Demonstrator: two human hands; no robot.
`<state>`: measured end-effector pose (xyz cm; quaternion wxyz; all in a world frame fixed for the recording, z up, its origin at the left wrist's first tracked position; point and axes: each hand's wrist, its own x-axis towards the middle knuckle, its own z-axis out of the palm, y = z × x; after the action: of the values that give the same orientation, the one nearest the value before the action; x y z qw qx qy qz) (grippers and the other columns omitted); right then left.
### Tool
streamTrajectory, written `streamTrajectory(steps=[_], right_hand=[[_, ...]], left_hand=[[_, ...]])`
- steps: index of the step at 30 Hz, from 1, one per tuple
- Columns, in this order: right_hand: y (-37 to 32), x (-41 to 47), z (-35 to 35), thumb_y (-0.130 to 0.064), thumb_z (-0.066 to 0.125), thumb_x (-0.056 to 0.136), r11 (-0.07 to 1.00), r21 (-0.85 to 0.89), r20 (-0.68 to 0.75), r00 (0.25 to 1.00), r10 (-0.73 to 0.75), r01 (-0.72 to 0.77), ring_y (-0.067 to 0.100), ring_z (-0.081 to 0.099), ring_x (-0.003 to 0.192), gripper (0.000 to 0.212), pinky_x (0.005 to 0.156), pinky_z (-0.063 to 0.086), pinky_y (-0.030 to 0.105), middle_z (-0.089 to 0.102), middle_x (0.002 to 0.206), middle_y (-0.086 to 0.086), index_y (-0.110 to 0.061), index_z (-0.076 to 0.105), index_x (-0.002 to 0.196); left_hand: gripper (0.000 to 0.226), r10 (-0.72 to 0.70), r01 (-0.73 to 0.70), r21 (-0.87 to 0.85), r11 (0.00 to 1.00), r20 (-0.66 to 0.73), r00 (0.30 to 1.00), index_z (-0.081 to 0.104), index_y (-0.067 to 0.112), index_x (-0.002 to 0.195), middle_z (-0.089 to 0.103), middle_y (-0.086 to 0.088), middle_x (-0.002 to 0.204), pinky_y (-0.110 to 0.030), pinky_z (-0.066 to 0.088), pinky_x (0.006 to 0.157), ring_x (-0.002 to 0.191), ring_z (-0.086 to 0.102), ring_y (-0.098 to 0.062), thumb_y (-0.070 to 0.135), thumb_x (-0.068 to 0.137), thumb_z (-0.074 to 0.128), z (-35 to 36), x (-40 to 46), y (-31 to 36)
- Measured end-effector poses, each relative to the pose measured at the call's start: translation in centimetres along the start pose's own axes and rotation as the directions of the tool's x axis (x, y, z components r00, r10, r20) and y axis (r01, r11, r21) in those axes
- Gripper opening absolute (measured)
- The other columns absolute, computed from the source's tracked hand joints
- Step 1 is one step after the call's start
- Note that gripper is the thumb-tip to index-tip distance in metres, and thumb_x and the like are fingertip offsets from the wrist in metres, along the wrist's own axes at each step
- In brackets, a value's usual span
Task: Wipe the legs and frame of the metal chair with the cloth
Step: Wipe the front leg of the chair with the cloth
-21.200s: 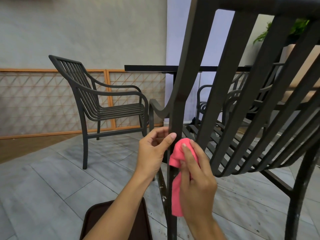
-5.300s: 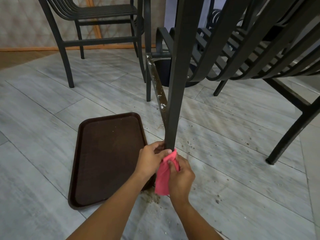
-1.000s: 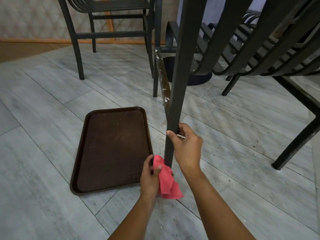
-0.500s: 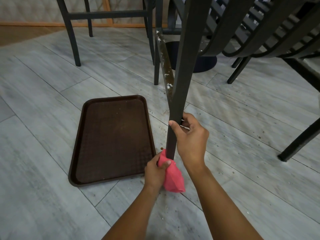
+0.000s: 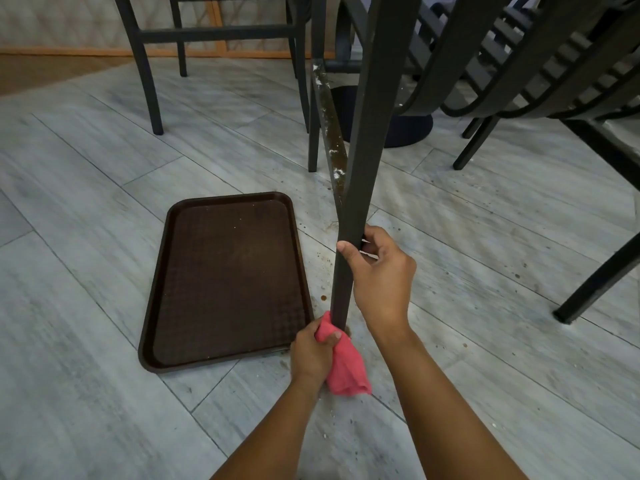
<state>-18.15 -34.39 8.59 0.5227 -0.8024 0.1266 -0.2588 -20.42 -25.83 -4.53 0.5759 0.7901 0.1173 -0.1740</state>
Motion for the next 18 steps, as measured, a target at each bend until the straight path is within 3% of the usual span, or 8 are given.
streamTrajectory(steps=[3,5,8,11,15,18], right_hand=[[0.1,0.3,-0.8,-0.018,0.071,0.08,1.0,0.011,0.06,0.998,0.016,-0.016,-0.01,0.061,0.079,0.031,0.067,0.048,0.005,0.063,0.089,-0.018,-0.019,0.066,0.111],[0.9,-0.2,-1.5,-0.017,0.067,0.084,0.999,-0.021,0.061,0.998,0.03,-0.029,-0.004,0.061,0.084,0.031,0.069,0.045,0.002,0.063,0.095,-0.013,-0.02,0.063,0.115],[3.0,-2.7,-2.3,-0.003,0.055,0.089,0.991,-0.121,0.095,0.993,0.069,-0.057,-0.002,0.057,0.086,0.033,0.069,0.041,0.0,0.063,0.104,-0.006,-0.018,0.06,0.117],[5.2,-5.7,-2.4,0.01,0.049,0.084,0.957,-0.257,0.295,0.933,0.208,-0.132,-0.002,0.052,0.093,0.048,0.076,0.038,0.001,0.06,0.118,-0.004,-0.019,0.056,0.122],[6.8,-8.8,-2.0,0.007,0.051,0.08,0.941,-0.335,0.534,0.812,0.236,-0.053,0.008,0.047,0.111,0.055,0.09,0.037,0.007,0.051,0.126,-0.003,-0.018,0.05,0.13],[7.7,-9.5,-1.6,-0.005,0.056,0.083,0.901,-0.429,0.601,0.767,0.225,0.071,0.014,0.039,0.12,0.065,0.101,0.035,0.019,0.038,0.138,-0.002,-0.018,0.033,0.143]], left_hand=[[0.025,-0.025,0.025,0.006,1.0,-0.025,0.999,0.064,0.021,0.106,0.069,-0.001,0.1,-0.005,0.042,0.057,0.073,0.057,0.0,0.019,0.082,0.071,0.2,-0.6,-0.6],[0.021,-0.073,0.071,-0.045,0.996,-0.045,0.996,0.059,0.027,0.091,0.066,0.004,0.088,-0.006,0.039,0.047,0.068,0.055,0.003,0.021,0.078,0.075,0.3,-1.2,-0.9],[0.033,-0.117,0.109,-0.104,0.989,-0.075,0.99,0.051,0.025,0.089,0.06,0.008,0.079,-0.011,0.04,0.046,0.066,0.056,-0.003,0.023,0.072,0.079,0.4,-1.8,-1.1],[0.038,-0.167,0.154,-0.137,0.978,-0.084,0.982,0.047,0.021,0.091,0.058,0.007,0.073,-0.008,0.035,0.036,0.059,0.056,-0.005,0.027,0.071,0.079,0.2,-2.1,-0.8],[0.036,-0.187,0.166,-0.211,0.963,-0.086,0.979,0.049,0.023,0.087,0.067,-0.001,0.077,-0.02,0.043,0.048,0.064,0.064,-0.011,0.04,0.072,0.077,0.3,-2.2,-0.2],[0.037,-0.202,0.172,-0.277,0.945,-0.085,0.976,0.05,0.022,0.089,0.068,-0.003,0.082,-0.023,0.046,0.053,0.07,0.066,-0.013,0.05,0.076,0.07,0.2,-2.5,0.2]])
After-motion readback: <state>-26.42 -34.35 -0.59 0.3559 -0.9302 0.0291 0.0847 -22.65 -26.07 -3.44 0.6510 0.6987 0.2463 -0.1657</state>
